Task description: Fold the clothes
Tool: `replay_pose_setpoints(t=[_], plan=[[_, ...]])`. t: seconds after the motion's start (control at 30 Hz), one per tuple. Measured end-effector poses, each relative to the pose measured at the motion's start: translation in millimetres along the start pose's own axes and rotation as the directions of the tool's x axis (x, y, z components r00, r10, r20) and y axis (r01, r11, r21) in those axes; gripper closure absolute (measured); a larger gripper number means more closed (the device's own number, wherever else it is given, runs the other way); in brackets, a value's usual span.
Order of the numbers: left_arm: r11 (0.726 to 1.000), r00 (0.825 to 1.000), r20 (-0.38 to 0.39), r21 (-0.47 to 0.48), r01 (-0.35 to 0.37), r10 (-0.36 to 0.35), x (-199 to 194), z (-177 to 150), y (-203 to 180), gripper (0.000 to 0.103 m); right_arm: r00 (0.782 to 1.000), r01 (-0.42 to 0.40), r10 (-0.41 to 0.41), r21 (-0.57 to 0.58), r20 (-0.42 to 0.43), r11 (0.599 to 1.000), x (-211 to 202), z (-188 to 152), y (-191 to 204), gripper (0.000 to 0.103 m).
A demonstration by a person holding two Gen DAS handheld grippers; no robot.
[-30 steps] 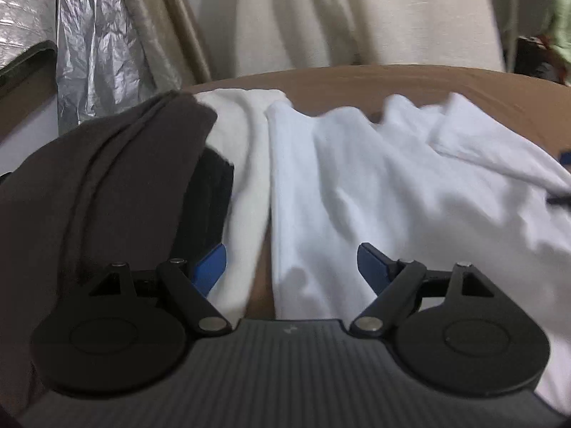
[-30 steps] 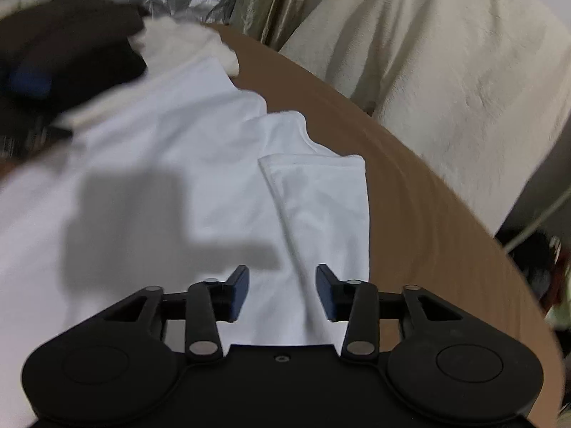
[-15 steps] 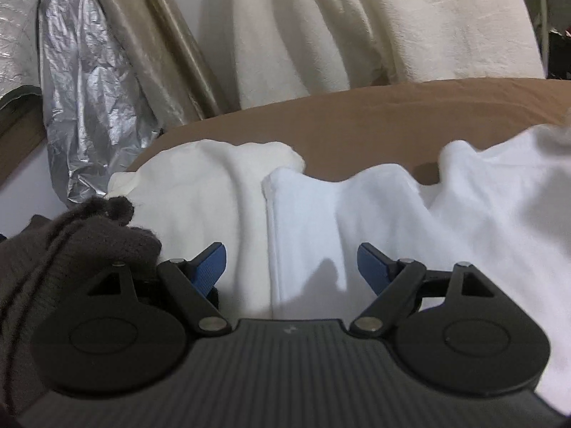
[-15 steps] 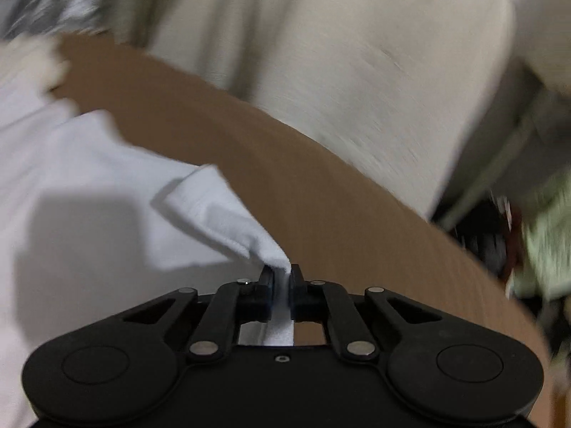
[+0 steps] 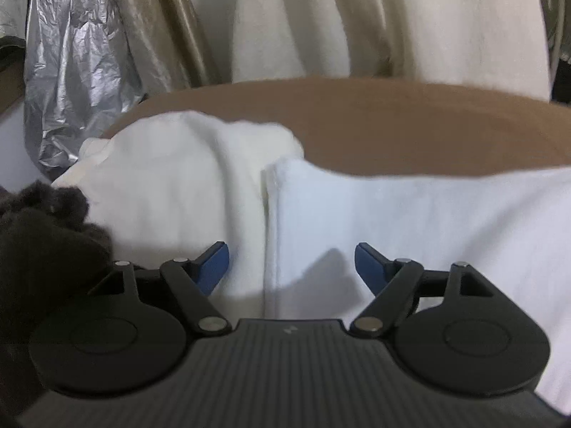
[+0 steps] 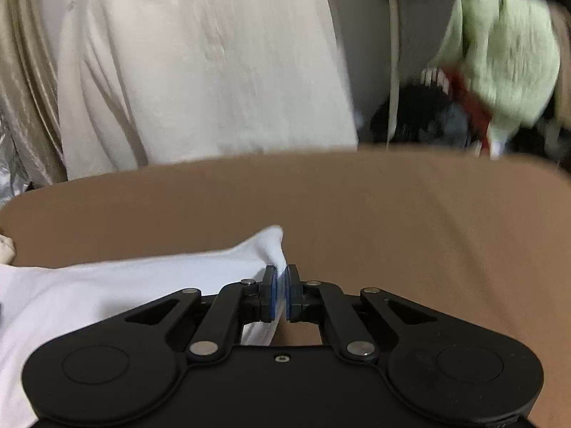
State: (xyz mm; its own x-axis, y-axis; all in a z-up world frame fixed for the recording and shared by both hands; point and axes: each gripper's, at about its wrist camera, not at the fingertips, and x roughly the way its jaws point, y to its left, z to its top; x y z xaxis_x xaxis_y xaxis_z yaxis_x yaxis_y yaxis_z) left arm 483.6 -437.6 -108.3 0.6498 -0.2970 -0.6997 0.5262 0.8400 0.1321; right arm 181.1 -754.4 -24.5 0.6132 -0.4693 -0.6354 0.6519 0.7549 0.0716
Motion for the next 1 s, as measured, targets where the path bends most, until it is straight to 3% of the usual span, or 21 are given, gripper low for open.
replay_pose_setpoints(t=[0.07,0.13,0.2,0.27,0.33,0.4,0.43,0.47,0.5,0.53,0.57,0.6,0.73,0.83,0.87,0.93,1.0], plan=[[0.999,0.999,-0.024,-0.006,0.041,-0.041,1.0,4.6,2.9,0.025,0.998,0.048,-0.044,-0.09,0.04,0.995,-0.2,5.8,11.8,0.099],[0.993,0.993,-0.046,-0.046,0.108,-0.11,5.5,6.9,8.7,0.025,0.995,0.076,-0.07,-0.097,0.065,0.992,-0.8,11.4,12.8,0.099],[0.99,0.99,-0.048,-0.045,0.133,-0.135,7.8,7.0,10.8,0.022,0.992,0.096,-0.089,-0.082,0.091,0.992,-1.2,12.8,14.6,0.099],[0.99,0.988,-0.067,-0.008,0.141,-0.141,13.3,6.2,7.0,0.018,0.987,0.123,-0.112,-0.094,0.112,0.988,-1.4,11.6,19.3,0.099],[0.99,0.989,-0.092,0.068,0.126,-0.12,23.4,0.1,-5.8,0.0,0.986,0.136,-0.125,-0.101,0.112,0.985,-0.7,9.1,20.6,0.099],[0.983,0.991,-0.102,0.151,0.102,-0.088,33.3,-7.3,-19.3,0.001,0.989,0.133,-0.124,-0.115,0.081,0.984,4.7,5.6,17.0,0.099],[0.979,0.994,-0.081,0.181,0.089,-0.075,34.2,-10.1,-24.3,0.004,0.991,0.12,-0.113,-0.114,0.067,0.986,8.4,3.6,13.3,0.099],[0.976,0.996,-0.058,0.205,0.072,-0.062,32.1,-11.0,-28.9,0.029,0.993,0.105,-0.099,-0.11,0.062,0.988,9.9,2.8,10.1,0.099],[0.974,0.999,-0.035,0.223,0.029,-0.022,27.9,-9.0,-32.2,0.09,0.994,0.095,-0.088,-0.109,0.066,0.989,8.8,2.6,9.0,0.099],[0.97,0.999,-0.004,0.24,-0.045,0.047,22.7,-5.9,-34.5,0.097,0.994,0.087,-0.079,-0.112,0.072,0.99,8.1,2.6,8.7,0.099],[0.965,0.996,0.025,0.243,-0.094,0.091,17.3,-2.4,-35.1,0.1,0.993,0.089,-0.078,-0.126,0.085,0.988,8.5,3.3,11.1,0.099],[0.973,0.997,0.043,0.217,-0.078,0.07,12.6,1.8,-30.9,0.099,0.992,0.089,-0.075,-0.139,0.101,0.986,7.9,5.2,13.0,0.099],[0.98,0.991,0.016,0.152,-0.131,0.13,19.0,4.9,-18.7,0.098,0.991,0.053,-0.028,-0.194,0.129,0.98,11.7,8.8,17.6,0.096],[0.975,0.984,0.049,0.135,-0.174,0.169,14.0,3.2,-21.5,0.096,0.984,0.176,-0.166,-0.164,0.07,0.971,22.0,10.3,1.7,0.068],[0.971,0.982,0.062,0.146,-0.188,0.181,12.1,3.3,-24.4,0.096,0.986,0.163,-0.157,-0.127,0.053,0.978,20.3,8.8,-8.7,0.059],[0.965,0.978,0.076,0.165,-0.203,0.193,11.3,1.8,-28.9,0.096,0.998,0.056,-0.057,-0.022,-0.005,0.998,14.0,3.6,-30.5,0.056],[0.968,0.98,0.077,0.156,-0.194,0.184,10.8,3.1,-27.8,0.098,0.995,-0.066,0.071,0.077,-0.068,0.995,8.6,-6.1,-49.1,0.054]])
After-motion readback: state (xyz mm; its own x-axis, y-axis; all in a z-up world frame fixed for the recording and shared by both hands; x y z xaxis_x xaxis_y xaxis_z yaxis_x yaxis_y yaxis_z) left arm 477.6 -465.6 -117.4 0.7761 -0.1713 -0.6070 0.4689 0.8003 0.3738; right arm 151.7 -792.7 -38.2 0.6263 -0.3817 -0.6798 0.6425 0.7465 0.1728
